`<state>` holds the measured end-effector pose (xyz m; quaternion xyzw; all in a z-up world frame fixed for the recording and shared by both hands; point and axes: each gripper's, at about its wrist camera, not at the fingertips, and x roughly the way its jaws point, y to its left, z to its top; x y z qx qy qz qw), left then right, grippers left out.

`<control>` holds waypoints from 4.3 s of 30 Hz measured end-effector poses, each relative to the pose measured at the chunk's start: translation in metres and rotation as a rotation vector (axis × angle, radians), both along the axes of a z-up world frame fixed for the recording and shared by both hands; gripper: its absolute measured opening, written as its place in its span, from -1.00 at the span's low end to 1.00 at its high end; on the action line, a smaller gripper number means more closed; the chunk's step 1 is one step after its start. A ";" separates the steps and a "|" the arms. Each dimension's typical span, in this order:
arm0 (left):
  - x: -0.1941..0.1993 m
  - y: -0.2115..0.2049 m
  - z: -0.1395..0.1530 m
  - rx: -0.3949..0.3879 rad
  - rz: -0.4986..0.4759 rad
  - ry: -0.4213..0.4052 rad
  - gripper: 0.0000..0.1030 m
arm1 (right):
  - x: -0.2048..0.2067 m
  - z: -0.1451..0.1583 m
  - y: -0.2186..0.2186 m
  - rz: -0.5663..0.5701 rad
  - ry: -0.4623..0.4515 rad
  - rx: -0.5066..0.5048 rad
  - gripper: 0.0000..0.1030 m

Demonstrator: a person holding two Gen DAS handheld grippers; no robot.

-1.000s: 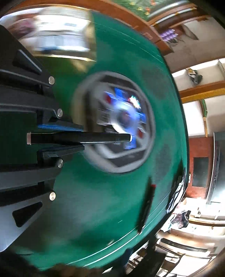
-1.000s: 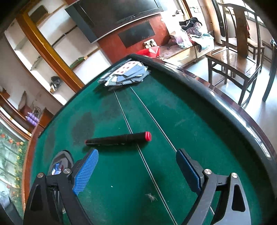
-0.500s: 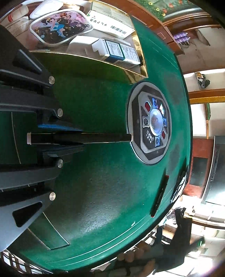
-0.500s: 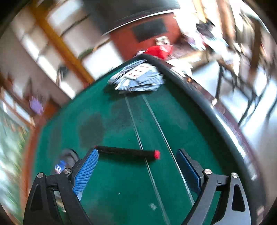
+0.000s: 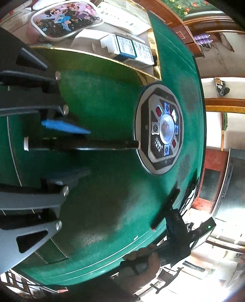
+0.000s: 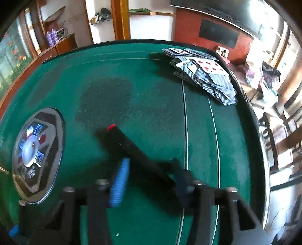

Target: Organize objects

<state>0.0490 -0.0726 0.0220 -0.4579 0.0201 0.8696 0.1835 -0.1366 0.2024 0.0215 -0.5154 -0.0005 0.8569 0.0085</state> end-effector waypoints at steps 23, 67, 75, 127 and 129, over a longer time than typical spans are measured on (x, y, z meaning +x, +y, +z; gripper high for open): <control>-0.001 0.002 0.003 0.032 0.034 -0.004 -0.73 | 0.129 -0.002 -0.028 -0.006 0.035 -0.122 -0.70; 0.081 -0.213 0.024 0.110 0.416 0.093 -0.72 | 0.177 -0.008 -0.330 0.441 -0.162 -0.630 -0.67; 0.092 -0.229 0.030 0.170 0.448 0.137 -0.56 | 0.183 -0.006 -0.347 0.471 -0.083 -0.457 -0.62; 0.140 -0.247 0.079 -0.129 0.827 0.309 1.00 | 0.277 0.052 -0.313 0.426 0.508 -0.099 0.81; 0.141 -0.248 0.079 -0.134 0.815 0.320 1.00 | 0.278 0.051 -0.315 0.430 0.508 -0.091 0.81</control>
